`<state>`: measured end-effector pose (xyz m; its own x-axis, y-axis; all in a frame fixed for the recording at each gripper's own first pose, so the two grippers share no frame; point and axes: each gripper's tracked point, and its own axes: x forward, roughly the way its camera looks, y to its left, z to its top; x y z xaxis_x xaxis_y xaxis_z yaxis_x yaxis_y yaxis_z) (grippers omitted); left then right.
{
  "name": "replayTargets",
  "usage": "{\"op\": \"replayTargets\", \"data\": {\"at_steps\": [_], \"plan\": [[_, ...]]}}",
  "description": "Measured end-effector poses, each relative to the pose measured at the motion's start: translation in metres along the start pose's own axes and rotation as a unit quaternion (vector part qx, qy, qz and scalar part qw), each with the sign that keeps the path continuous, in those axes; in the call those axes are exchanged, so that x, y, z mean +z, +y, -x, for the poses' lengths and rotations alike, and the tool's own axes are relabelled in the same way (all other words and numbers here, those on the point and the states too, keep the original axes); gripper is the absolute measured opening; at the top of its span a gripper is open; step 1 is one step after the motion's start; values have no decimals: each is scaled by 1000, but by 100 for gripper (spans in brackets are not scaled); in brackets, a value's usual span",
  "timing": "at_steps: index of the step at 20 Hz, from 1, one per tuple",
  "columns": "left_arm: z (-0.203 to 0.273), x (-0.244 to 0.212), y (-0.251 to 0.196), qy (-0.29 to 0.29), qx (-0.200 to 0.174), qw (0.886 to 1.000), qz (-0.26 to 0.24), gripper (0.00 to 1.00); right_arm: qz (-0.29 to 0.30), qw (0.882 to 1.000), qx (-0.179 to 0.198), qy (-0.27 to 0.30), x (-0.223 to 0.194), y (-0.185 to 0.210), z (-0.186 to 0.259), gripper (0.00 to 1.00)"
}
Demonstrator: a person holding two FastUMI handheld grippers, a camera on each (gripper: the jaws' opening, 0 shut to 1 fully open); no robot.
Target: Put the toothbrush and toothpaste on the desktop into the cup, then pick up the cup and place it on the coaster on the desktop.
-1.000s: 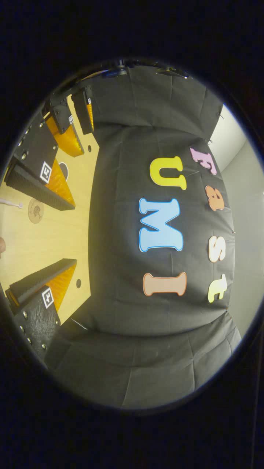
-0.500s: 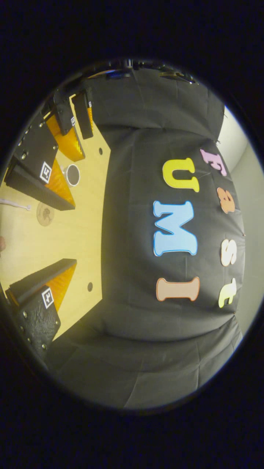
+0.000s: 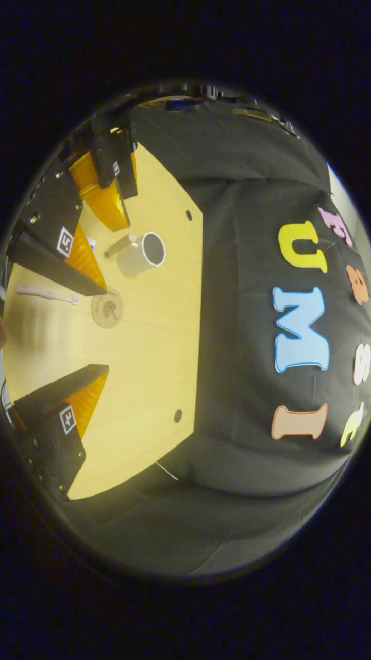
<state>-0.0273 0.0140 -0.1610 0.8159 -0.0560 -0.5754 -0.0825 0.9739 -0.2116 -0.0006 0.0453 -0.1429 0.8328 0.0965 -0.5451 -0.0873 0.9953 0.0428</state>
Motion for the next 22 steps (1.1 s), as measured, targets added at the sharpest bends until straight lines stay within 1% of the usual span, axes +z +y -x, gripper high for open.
{"op": "replayTargets", "data": {"at_steps": [1, 2, 3, 4, 5, 7, 8, 9, 10, 11, 12, 14, 15, 16, 17, 18, 19, 20, 21, 22], "plan": [[-3, -7, 3, 18, 6, 1000, 2, 94, -1, 1000, 4, 14, -8, 2, -3, 88], [-8, -16, 8, 37, 13, 999, 1, 96, -1, 999, 9, 31, -15, 6, -5, 87], [-10, -23, 13, 53, 19, 998, -1, 95, -1, 999, 14, 48, -23, 10, -9, 88], [-11, -31, 17, 67, 22, 998, -1, 94, -1, 998, 19, 65, -30, 15, -13, 88], [-12, -37, 19, 80, 22, 997, -1, 96, 1, 996, 22, 81, -37, 19, -16, 88], [-14, -50, 22, 108, 24, 994, -1, 96, 5, 993, 28, 112, -53, 23, -22, 88], [-14, -57, 24, 121, 26, 992, 0, 95, 5, 991, 31, 127, -61, 25, -23, 88], [-15, -63, 27, 135, 28, 990, -2, 96, 5, 989, 35, 143, -68, 28, -24, 88], [-17, -71, 30, 150, 32, 988, -5, 96, 2, 987, 39, 158, -74, 31, -26, 88], [-18, -78, 34, 166, 36, 985, -10, 94, -1, 984, 44, 171, -82, 35, -29, 89], [-17, -85, 38, 185, 40, 982, -14, 95, -3, 982, 47, 185, -87, 38, -31, 89], [-19, -99, 40, 218, 41, 975, -22, 100, -6, 976, 51, 210, -98, 41, -34, 89], [-20, -104, 39, 233, 39, 971, -24, 96, -7, 974, 50, 223, -103, 42, -37, 89], [-22, -108, 39, 246, 37, 968, -25, 100, -8, 970, 48, 236, -111, 43, -41, 87], [-24, -112, 38, 259, 35, 965, -26, 98, -11, 967, 49, 249, -115, 45, -43, 90], [-26, -116, 39, 270, 33, 962, -28, 98, -14, 963, 53, 263, -122, 49, -46, 90], [-19, -123, 45, 280, 32, 959, -30, 98, -16, 959, 55, 278, -128, 51, -47, 87], [-25, -132, 48, 290, 31, 956, -28, 98, -17, 955, 58, 290, -133, 54, -49, 90], [-26, -138, 48, 300, 30, 953, -26, 96, -18, 952, 58, 300, -137, 55, -51, 90], [-27, -141, 49, 308, 31, 950, -25, 96, -19, 950, 58, 308, -141, 56, -53, 90]]}}
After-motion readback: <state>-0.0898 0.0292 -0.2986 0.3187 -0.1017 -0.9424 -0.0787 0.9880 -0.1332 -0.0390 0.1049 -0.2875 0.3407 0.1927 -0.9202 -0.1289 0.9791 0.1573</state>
